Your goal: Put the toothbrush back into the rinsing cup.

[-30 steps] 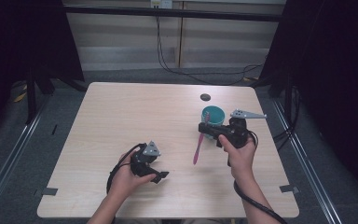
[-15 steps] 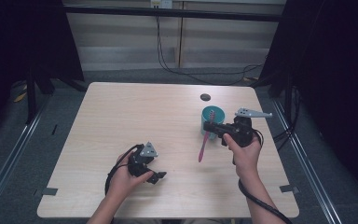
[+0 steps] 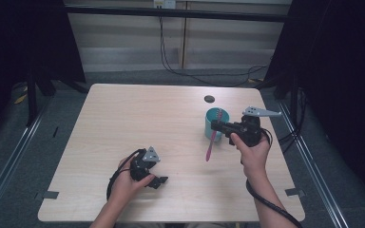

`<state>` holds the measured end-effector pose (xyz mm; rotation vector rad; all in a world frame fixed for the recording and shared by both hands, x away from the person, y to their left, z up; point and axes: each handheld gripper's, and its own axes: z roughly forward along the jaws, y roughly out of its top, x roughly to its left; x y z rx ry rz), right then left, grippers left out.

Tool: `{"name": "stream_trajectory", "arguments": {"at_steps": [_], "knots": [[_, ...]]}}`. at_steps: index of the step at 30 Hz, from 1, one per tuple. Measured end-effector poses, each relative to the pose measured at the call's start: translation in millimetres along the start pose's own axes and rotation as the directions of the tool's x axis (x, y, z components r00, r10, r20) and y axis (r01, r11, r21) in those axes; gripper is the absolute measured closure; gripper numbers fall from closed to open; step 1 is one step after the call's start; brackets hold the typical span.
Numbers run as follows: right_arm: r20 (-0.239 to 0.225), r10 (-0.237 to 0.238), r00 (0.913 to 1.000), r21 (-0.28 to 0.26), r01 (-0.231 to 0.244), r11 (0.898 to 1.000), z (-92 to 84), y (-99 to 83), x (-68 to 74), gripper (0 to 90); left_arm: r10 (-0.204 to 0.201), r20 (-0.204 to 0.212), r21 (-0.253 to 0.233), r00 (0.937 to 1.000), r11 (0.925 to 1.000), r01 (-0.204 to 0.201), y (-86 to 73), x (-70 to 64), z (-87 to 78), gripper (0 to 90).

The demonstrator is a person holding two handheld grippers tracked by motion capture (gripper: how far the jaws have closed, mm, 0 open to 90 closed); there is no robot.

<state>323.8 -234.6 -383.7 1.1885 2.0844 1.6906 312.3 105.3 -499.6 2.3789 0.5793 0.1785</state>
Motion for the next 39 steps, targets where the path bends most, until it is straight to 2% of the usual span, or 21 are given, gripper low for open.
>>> {"name": "stream_trajectory", "arguments": {"at_steps": [7,8,9,10,13,14,17,20,23,24,39], "knots": [[0.011,-0.01,0.9999,-0.005,0.01,1.0,-2.0,6.0,-1.6,84.4,0.0,0.009,-0.019,1.0,0.9998,0.001,-2.3,0.1,1.2,14.4],[0.013,-0.01,0.9999,-0.006,0.01,1.0,-2.3,7.1,-1.7,84.4,-0.019,0.008,-0.037,0.9998,0.9991,0.019,-2.7,-1.3,2.5,13.7],[0.013,-0.01,0.9999,-0.006,0.01,1.0,-2.3,7.1,-1.7,84.4,-0.019,0.008,-0.037,0.9998,0.9991,0.019,-2.7,-1.3,2.5,12.9],[0.015,-0.013,0.9998,-0.012,0.013,1.0,-2.8,8.8,-1.9,84.4,0.015,0.016,-0.017,0.9998,0.9997,-0.015,-3.0,0.1,1.5,11.6],[0.017,-0.015,0.9997,-0.01,0.015,1.0,-3.1,10.4,-2.1,84.4,0.018,0.019,-0.03,0.9997,0.9994,-0.017,-4.4,-0.3,2.8,7.1],[0.019,-0.015,0.9997,-0.011,0.015,1.0,-3.1,11.1,-2.2,84.4,0.01,0.021,-0.048,0.9997,0.9988,-0.009,-5.9,-0.9,4.6,7.1],[0.022,-0.021,0.9995,-0.011,0.022,1.0,-3.4,13.4,-2.6,84.4,0.023,0.027,-0.053,0.9994,0.9984,-0.022,-7.3,-1.1,5.6,0.6],[0.023,-0.027,0.9994,-0.01,0.028,1.0,-3.9,16.3,-2.8,84.4,0.018,0.031,-0.071,0.9994,0.9974,-0.016,-8.5,-2.0,7.0,0.0],[0.021,-0.031,0.9993,-0.021,0.031,0.999,-5.1,19.8,-2.8,84.4,0.027,0.027,-0.067,0.9993,0.9974,-0.025,-9.0,-1.5,6.3,0.0],[0.021,-0.035,0.9992,-0.022,0.035,0.999,-5.2,21.9,-3.0,84.4,0.017,0.031,-0.078,0.9994,0.9968,-0.015,-9.9,-1.7,6.7,0.0],[0.032,-0.048,0.9983,-0.031,0.049,0.998,-6.9,35.6,-1.4,84.4,0.022,0.028,-0.084,0.9994,0.9963,-0.019,-9.8,-1.6,7.1,0.0]]}}
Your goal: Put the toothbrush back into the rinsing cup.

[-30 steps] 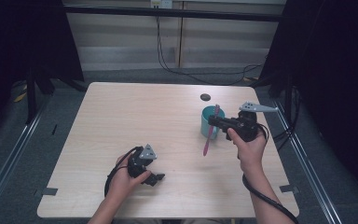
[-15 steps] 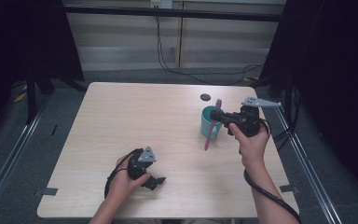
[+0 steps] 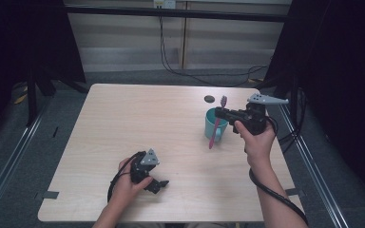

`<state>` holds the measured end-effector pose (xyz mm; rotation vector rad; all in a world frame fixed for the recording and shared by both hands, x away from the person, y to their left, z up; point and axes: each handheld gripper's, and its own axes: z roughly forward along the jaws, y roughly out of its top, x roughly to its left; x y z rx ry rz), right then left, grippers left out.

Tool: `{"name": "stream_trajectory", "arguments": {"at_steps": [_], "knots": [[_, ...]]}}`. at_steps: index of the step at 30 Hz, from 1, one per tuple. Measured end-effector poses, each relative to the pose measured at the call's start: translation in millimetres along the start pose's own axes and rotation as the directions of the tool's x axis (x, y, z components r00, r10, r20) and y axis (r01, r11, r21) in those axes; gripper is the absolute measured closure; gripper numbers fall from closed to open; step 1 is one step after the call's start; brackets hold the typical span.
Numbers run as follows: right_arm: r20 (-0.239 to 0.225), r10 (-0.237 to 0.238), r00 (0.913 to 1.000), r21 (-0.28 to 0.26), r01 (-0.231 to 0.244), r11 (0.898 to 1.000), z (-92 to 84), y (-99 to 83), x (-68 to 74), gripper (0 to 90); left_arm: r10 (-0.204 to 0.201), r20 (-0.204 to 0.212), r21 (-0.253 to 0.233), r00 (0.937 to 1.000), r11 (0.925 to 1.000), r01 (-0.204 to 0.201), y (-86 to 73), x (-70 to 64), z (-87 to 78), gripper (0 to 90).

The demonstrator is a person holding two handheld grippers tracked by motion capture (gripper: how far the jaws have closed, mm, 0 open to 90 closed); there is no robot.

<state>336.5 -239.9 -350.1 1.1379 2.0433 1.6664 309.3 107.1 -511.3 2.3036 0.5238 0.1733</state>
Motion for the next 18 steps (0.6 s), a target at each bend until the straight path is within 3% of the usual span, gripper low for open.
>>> {"name": "stream_trajectory", "arguments": {"at_steps": [18], "knots": [[0.026,-0.013,0.9996,-0.018,0.013,1.0,-10.0,19.1,-4.4,84.4,-0.001,-0.004,-0.003,1.0,1.0,0.001,-0.2,-0.2,0.1,0.0]]}}
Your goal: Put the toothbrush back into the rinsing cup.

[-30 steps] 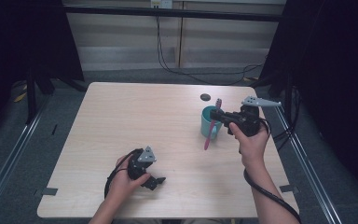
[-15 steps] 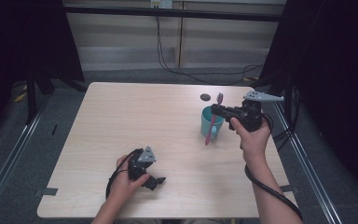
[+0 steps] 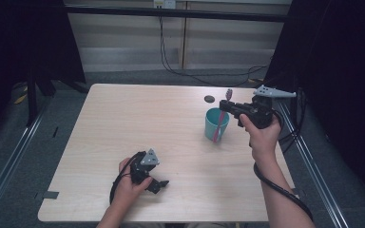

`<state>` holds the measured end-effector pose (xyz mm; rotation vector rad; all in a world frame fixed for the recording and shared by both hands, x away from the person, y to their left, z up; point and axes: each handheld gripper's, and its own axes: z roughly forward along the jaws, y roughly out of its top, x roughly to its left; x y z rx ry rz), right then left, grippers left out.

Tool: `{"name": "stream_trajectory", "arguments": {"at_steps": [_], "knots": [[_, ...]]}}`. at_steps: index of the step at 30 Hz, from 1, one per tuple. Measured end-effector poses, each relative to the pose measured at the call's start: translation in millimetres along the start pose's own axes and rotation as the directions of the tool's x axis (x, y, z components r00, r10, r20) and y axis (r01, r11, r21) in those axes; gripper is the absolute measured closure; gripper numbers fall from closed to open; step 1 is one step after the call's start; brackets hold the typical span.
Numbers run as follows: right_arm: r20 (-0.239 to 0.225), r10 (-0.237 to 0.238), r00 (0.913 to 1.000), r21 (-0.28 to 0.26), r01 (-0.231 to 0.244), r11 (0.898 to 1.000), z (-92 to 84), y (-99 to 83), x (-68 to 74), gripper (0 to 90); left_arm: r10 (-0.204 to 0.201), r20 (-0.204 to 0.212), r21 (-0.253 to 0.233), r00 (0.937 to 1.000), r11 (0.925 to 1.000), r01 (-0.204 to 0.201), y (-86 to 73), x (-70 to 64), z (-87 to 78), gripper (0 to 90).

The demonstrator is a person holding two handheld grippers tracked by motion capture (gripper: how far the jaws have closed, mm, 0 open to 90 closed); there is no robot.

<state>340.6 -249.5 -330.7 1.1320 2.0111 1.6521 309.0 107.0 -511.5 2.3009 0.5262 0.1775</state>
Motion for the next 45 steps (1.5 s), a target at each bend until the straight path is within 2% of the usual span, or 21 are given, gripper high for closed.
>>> {"name": "stream_trajectory", "arguments": {"at_steps": [24,45], "knots": [[0.044,-0.029,0.9986,-0.003,0.029,1.0,4.8,20.8,-6.8,84.4,0.0,0.001,0.003,1.0,1.0,0.0,0.2,0.1,-0.3,0.0],[0.077,-0.02,0.9968,-0.021,0.022,1.0,16.3,29.1,-22.3,84.4,0.0,0.002,0.003,1.0,1.0,0.0,0.2,0.0,-0.2,0.0]]}}
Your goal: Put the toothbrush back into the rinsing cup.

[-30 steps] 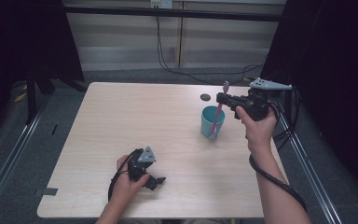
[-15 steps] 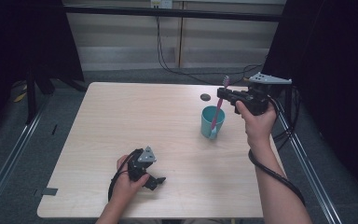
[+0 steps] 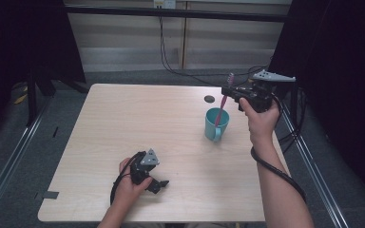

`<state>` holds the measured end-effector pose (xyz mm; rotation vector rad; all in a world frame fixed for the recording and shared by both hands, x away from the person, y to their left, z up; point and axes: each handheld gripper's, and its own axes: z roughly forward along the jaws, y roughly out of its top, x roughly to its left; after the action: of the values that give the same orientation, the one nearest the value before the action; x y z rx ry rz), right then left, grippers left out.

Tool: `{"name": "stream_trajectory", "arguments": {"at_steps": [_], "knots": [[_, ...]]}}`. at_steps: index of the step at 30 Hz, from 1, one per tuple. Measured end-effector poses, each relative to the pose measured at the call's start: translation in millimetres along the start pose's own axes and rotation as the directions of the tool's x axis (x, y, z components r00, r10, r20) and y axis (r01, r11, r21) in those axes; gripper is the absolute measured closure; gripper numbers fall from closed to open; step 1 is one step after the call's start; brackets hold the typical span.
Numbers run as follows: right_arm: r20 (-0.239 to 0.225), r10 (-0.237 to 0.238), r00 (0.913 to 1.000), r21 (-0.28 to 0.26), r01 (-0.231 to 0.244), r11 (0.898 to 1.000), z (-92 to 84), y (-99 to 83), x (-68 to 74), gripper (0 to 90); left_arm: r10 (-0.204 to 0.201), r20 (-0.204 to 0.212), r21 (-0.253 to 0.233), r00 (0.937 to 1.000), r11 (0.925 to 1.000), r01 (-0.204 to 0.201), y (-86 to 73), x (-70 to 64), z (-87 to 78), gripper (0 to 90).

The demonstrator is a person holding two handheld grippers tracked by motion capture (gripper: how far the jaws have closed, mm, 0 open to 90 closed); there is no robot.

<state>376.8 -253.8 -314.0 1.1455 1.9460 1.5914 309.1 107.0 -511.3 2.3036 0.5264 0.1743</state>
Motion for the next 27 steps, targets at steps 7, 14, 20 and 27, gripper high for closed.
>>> {"name": "stream_trajectory", "arguments": {"at_steps": [7,14,20,27], "knots": [[0.022,0.003,0.9998,-0.006,-0.003,1.0,4.0,-0.1,-6.3,84.4,0.001,0.0,0.0,1.0,1.0,-0.001,0.0,0.0,0.0,0.0],[0.046,0.012,0.9989,-0.009,-0.011,1.0,6.3,0.9,-12.8,84.4,0.0,0.001,-0.001,1.0,1.0,0.0,0.0,0.1,0.0,0.0],[0.061,0.007,0.9981,-0.015,-0.006,1.0,9.2,4.3,-16.6,84.4,-0.007,0.001,-0.006,1.0,1.0,0.007,-0.1,-0.4,0.4,0.0],[0.078,0.004,0.9969,-0.017,-0.003,1.0,14.1,1.2,-19.1,84.4,-0.007,0.001,-0.007,1.0,0.9999,0.007,-0.1,-0.4,0.4,0.0]]}}
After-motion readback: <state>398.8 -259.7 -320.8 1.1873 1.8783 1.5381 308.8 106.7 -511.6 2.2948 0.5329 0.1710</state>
